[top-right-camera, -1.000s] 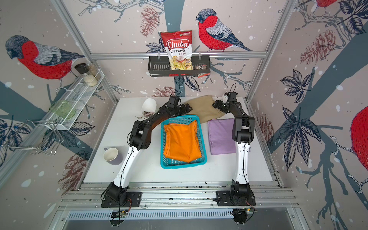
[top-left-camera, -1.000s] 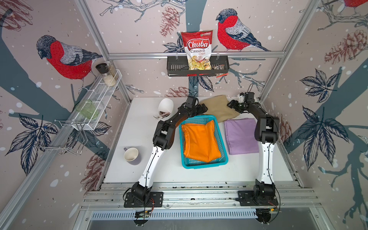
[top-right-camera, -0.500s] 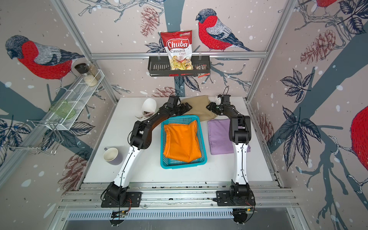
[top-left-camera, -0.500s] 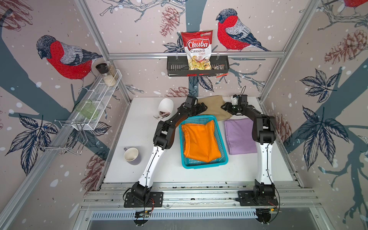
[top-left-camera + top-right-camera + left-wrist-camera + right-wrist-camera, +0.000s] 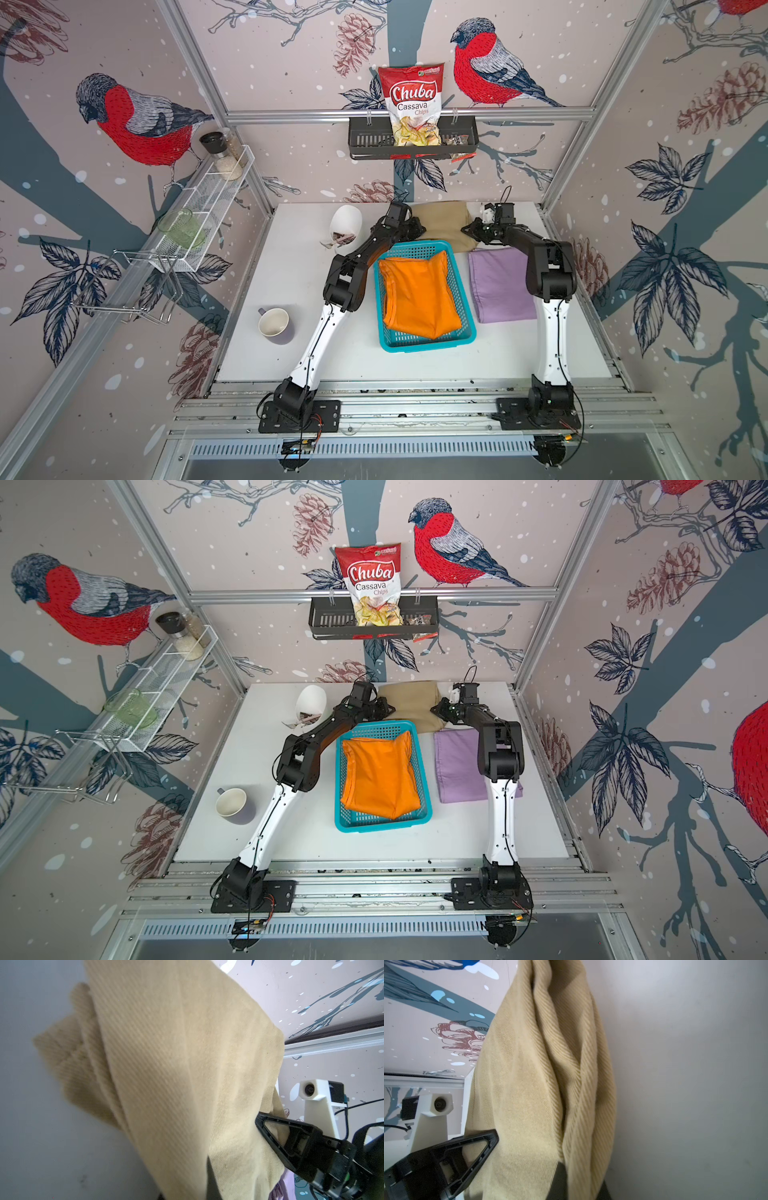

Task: Put the folded long pants in the basket
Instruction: Pick up the long pant at the center of the board, then place the long pant in the basket.

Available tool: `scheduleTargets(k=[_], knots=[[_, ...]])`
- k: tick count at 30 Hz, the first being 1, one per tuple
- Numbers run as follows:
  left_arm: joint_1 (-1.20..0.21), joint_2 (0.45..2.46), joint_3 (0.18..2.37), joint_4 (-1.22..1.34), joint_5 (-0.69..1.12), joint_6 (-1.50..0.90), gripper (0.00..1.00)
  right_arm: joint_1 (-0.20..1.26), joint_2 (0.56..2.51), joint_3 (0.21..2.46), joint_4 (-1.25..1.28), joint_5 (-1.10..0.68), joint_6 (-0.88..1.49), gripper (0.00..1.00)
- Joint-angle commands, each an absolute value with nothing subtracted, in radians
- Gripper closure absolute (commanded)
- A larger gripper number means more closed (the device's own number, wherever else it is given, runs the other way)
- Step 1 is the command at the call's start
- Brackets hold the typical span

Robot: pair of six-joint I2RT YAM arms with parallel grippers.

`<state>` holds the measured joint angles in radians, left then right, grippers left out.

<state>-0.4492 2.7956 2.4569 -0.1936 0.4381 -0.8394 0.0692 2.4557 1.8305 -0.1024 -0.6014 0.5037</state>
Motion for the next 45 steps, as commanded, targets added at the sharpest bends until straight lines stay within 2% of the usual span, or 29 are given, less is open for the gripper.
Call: scheduleTargets(k=[1,20,34,38,45], knots=[[-0.450,2.799,2.497,-0.213,0.490,-0.860,1.00,0.086,2.453,1.833,-0.177,-0.623,0.557,1.00],[-0.413,2.602,2.541,-0.140,0.506,-0.881,1.00,0.082,2.312,2.019,-0.227,-0.610,0.597,1.00],[-0.411,2.493,2.531,-0.239,0.523,-0.785,1.00,0.124,2.186,1.945,-0.246,-0.582,0.565,1.00],[-0.413,2.400,2.415,-0.280,0.533,-0.721,1.00,0.161,2.101,1.837,-0.218,-0.551,0.560,1.00],[-0.442,2.141,2.033,-0.244,0.469,-0.594,1.00,0.237,1.933,1.619,-0.155,-0.484,0.554,1.00]])
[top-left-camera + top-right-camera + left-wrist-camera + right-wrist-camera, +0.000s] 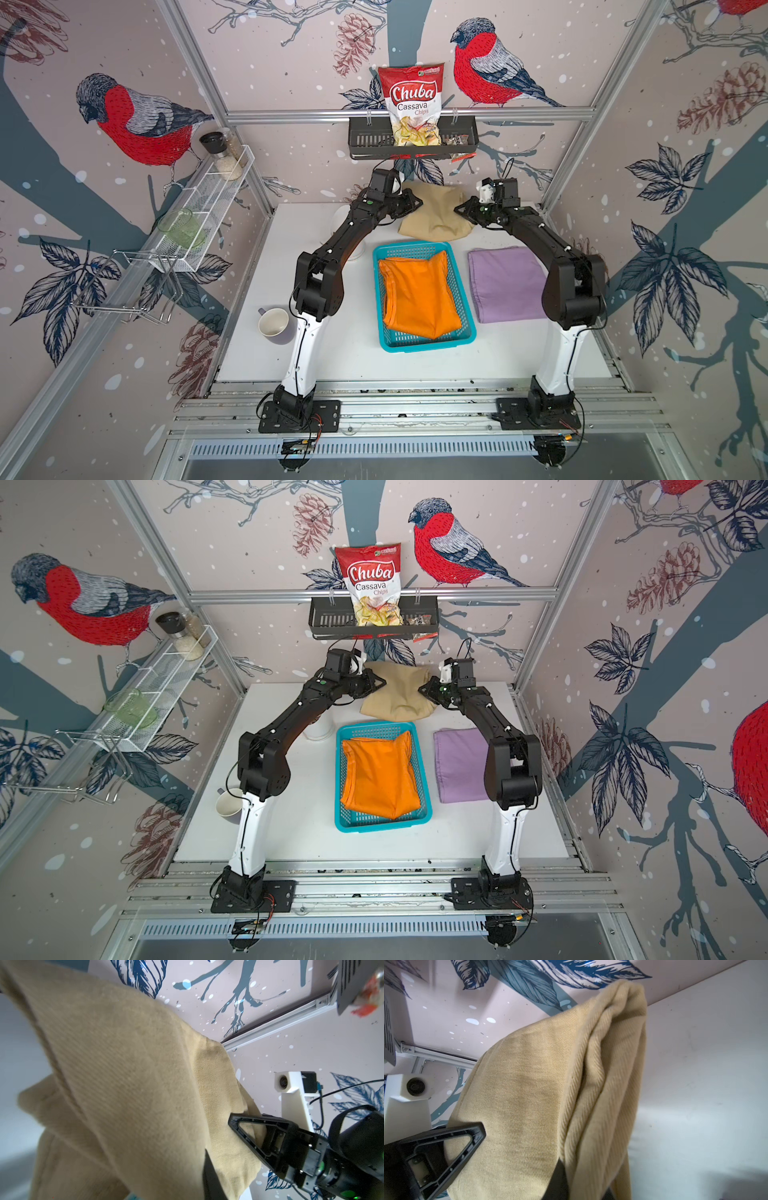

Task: Put the folded long pants in the basket
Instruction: Place the long pant in the basket.

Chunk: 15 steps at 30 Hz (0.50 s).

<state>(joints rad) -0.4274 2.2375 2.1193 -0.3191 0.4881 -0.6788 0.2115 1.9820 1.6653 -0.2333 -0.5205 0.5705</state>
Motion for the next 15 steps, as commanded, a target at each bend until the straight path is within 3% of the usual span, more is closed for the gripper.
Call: scheduleTargets(k=[1,15], knots=[[-0.443,2.107,1.975,-0.226,0.464,-0.592,1.00,0.248,1.916,1.598,-0.154,-0.471,0.551,1.00],[-0.472,1.790,1.453,-0.079,0.413,-0.595,1.00,0.375,1.708,1.343,-0.112,-0.388,0.566,1.00]])
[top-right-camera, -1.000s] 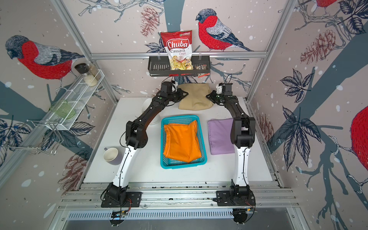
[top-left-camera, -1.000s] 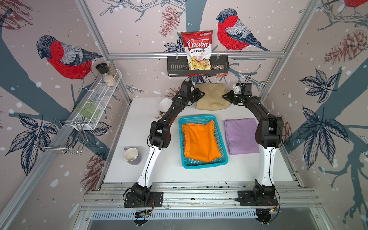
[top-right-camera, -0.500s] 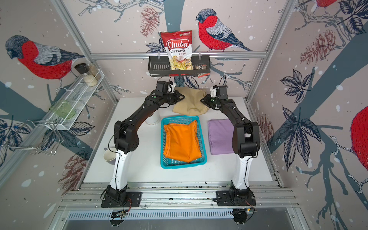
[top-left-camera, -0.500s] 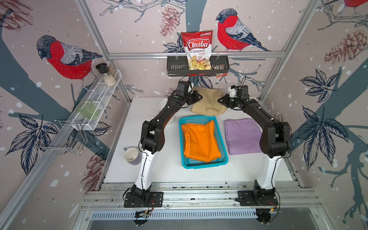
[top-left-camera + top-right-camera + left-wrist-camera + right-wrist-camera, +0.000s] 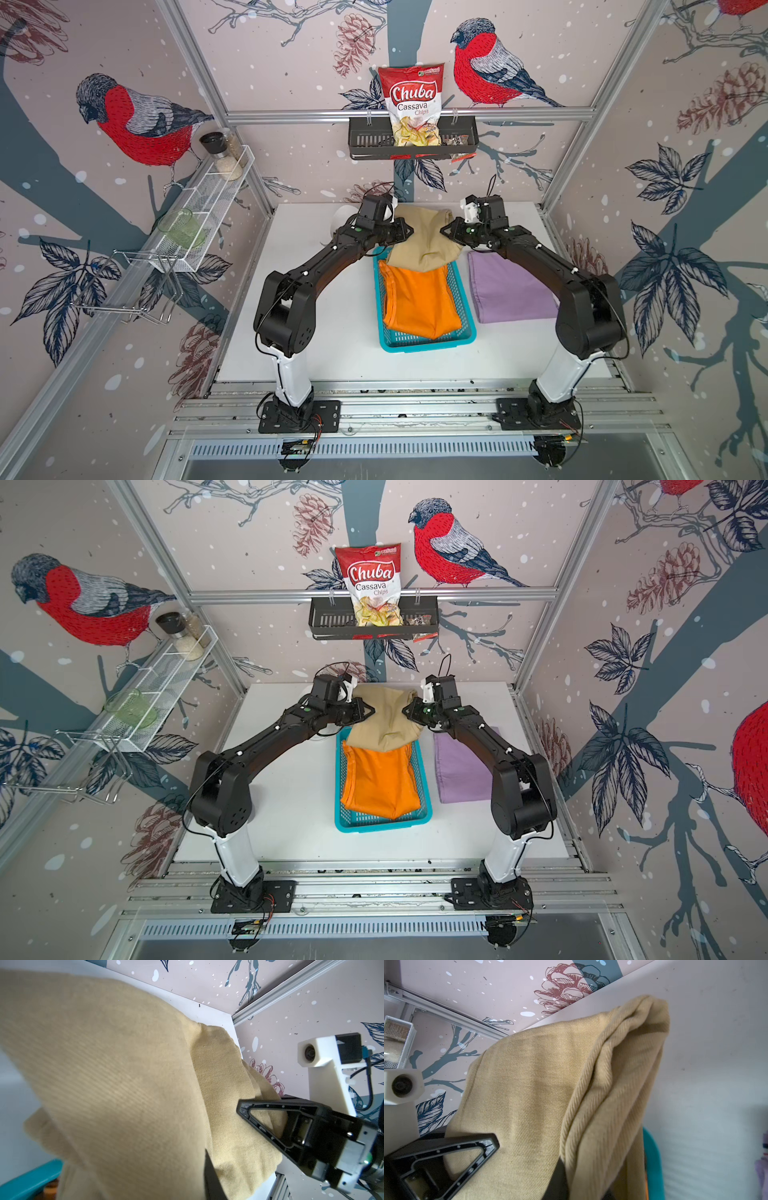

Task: Put the folded long pants in the basket
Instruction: Place the long pant in the basket.

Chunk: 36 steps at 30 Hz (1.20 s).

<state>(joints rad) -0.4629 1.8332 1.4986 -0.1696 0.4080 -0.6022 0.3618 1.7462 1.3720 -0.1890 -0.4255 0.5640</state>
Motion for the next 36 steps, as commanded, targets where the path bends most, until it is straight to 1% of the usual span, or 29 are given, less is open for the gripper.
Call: scheduleTargets(k=[1,11,17,27,34,35,36], knots=[[-0.474,1.773,1.432,-0.078,0.407,-0.596,1.00,0.379,1.693,1.326,-0.111,-0.381,0.568,1.00],[-0.503,1.586,1.213,-0.108,0.332,-0.585,1.00,0.455,1.540,1.138,-0.127,-0.301,0.583,1.00],[-0.534,1.483,1.089,-0.127,0.272,-0.593,1.00,0.501,1.479,1.067,-0.158,-0.244,0.583,1.00],[-0.582,1.427,0.962,-0.147,0.251,-0.640,1.00,0.587,1.436,0.993,-0.234,-0.175,0.603,1.00],[-0.604,1.415,0.895,-0.176,0.250,-0.661,1.00,0.614,1.403,0.873,-0.171,-0.170,0.673,1.00],[-0.611,1.415,0.889,-0.179,0.247,-0.664,1.00,0.612,1.413,0.871,-0.169,-0.164,0.667,0.97],[-0.614,1.419,0.886,-0.183,0.244,-0.666,1.00,0.611,1.420,0.874,-0.172,-0.159,0.661,0.88]])
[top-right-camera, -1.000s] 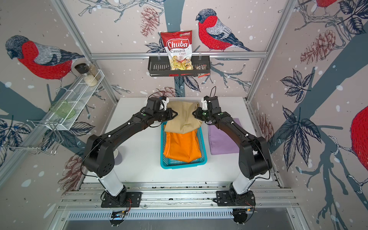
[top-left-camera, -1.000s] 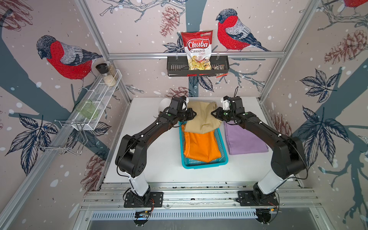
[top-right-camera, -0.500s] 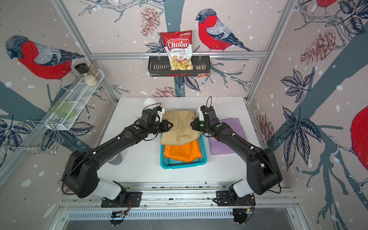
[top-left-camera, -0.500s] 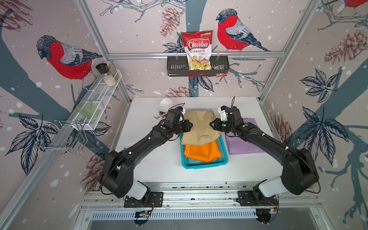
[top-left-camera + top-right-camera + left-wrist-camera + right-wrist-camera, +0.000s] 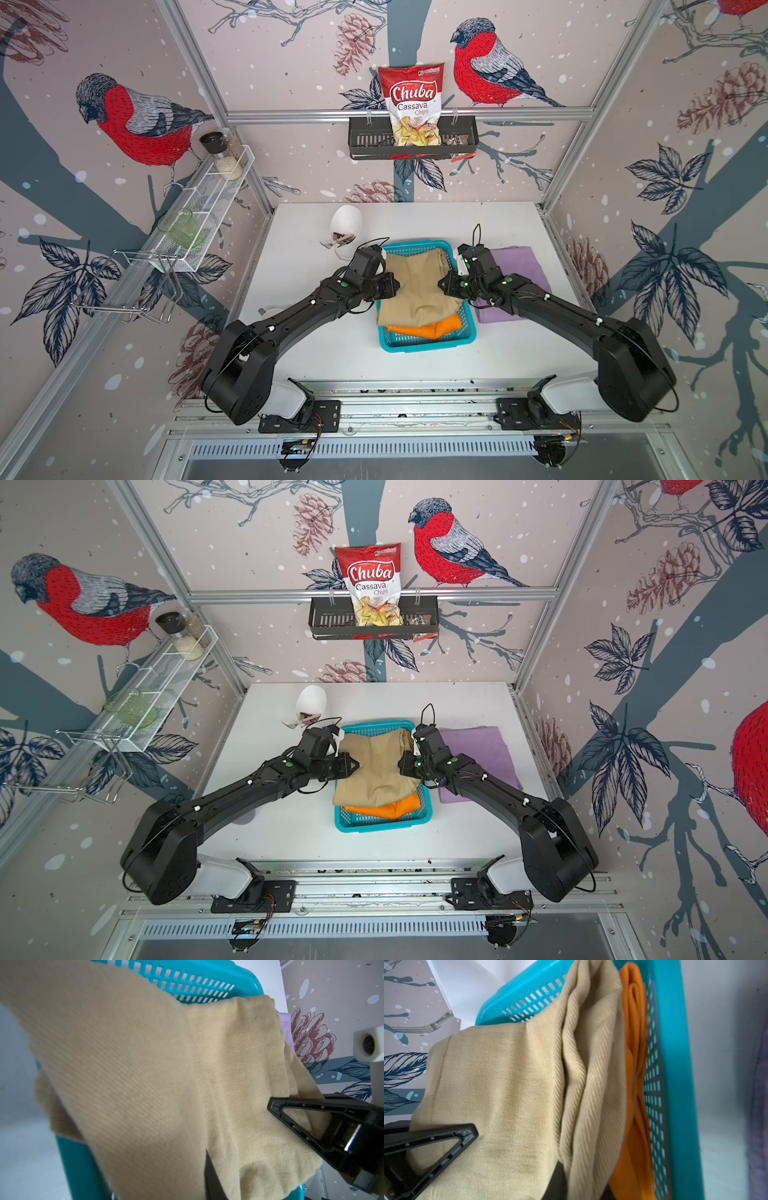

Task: Put the folded long pants in the basket
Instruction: Place the long pant in the basket.

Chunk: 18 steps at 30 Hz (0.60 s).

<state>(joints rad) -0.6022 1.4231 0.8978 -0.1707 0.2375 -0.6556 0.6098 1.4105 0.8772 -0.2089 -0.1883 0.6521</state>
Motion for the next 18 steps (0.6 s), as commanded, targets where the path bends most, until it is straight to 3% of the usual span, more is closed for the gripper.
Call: scheduleTargets(k=[1,2,4,6,8,10,13,16,18], knots=[[-0.614,1.427,0.889,-0.192,0.241,-0.669,0.90,0.609,1.430,0.885,-0.180,-0.154,0.651,0.75],[-0.615,1.436,0.899,-0.208,0.232,-0.673,0.76,0.607,1.441,0.899,-0.192,-0.147,0.641,0.63],[-0.615,1.449,0.928,-0.252,0.202,-0.671,0.49,0.607,1.447,0.928,-0.220,-0.121,0.621,0.51],[-0.614,1.449,0.958,-0.281,0.166,-0.664,0.31,0.607,1.441,0.956,-0.266,-0.074,0.599,0.38],[-0.610,1.438,0.990,-0.311,0.117,-0.654,0.06,0.606,1.428,0.989,-0.311,-0.025,0.571,0.26],[-0.601,1.428,1.037,-0.355,0.052,-0.647,0.04,0.606,1.411,1.021,-0.353,0.023,0.547,0.20],[-0.566,1.407,1.099,-0.406,-0.044,-0.639,0.04,0.607,1.399,1.074,-0.405,0.091,0.517,0.18],[-0.512,1.381,1.127,-0.366,-0.041,-0.634,0.04,0.626,1.408,1.129,-0.412,0.079,0.510,0.26],[-0.493,1.379,1.145,-0.305,0.053,-0.607,0.06,0.656,1.424,1.142,-0.371,0.025,0.518,0.41]])
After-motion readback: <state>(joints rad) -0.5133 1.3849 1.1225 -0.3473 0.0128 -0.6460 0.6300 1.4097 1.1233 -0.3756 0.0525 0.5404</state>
